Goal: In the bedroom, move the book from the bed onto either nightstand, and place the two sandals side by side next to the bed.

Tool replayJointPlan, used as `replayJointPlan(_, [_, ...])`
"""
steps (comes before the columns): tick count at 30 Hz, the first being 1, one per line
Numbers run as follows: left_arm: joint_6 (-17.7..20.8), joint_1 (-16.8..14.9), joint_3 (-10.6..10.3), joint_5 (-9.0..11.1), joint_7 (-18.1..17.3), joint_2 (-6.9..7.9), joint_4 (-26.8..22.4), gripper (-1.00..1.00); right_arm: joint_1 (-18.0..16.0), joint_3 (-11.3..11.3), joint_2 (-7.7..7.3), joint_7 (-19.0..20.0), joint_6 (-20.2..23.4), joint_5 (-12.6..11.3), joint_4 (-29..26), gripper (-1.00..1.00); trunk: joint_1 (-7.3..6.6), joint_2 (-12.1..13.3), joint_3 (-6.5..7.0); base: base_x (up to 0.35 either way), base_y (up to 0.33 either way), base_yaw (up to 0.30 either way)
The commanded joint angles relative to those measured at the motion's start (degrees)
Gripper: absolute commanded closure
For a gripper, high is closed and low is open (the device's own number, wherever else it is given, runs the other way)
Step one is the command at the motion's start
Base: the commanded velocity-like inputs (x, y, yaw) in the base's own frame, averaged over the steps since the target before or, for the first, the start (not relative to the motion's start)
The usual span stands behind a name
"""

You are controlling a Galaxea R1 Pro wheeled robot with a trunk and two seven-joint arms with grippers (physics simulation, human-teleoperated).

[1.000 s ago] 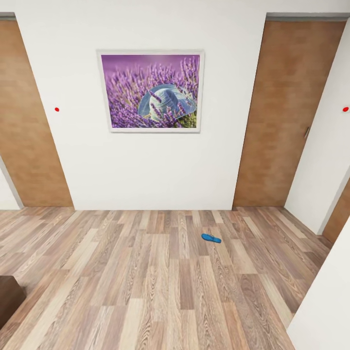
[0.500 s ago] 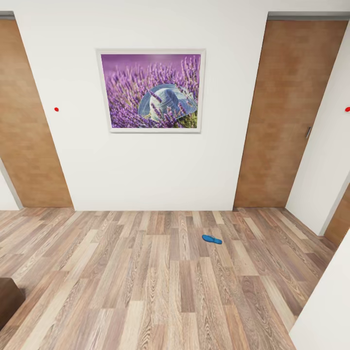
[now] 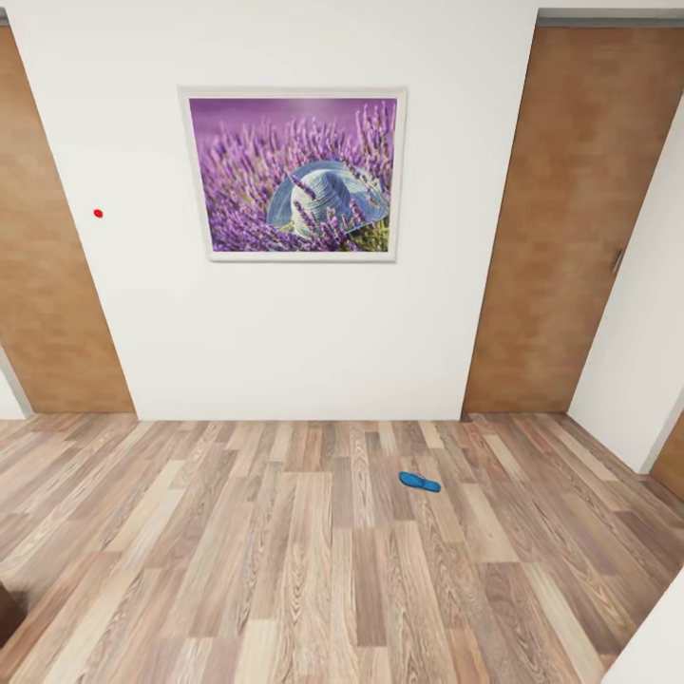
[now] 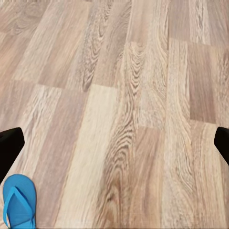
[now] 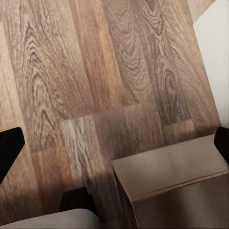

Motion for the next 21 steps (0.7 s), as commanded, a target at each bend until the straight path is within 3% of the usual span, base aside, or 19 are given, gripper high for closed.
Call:
replayJointPlan(1, [-0.2,0.0,0.1,0.3,-0.1,-0.03,0.0,-1.0,0.0,-0.1,0.01,0.0,-0.2,0.0,0.0,-1.0,0.03,0.0,-0.06,0.315,0.0,0.0])
replayJointPlan(21, [-0.2,0.0,0.1,0.3,-0.1,-0.04,0.0,-1.0,0.0,-0.1,0.01,0.0,-0.2,0.0,0.0,-1.0,0.03,0.0,-0.06,0.316,0.0,0.0])
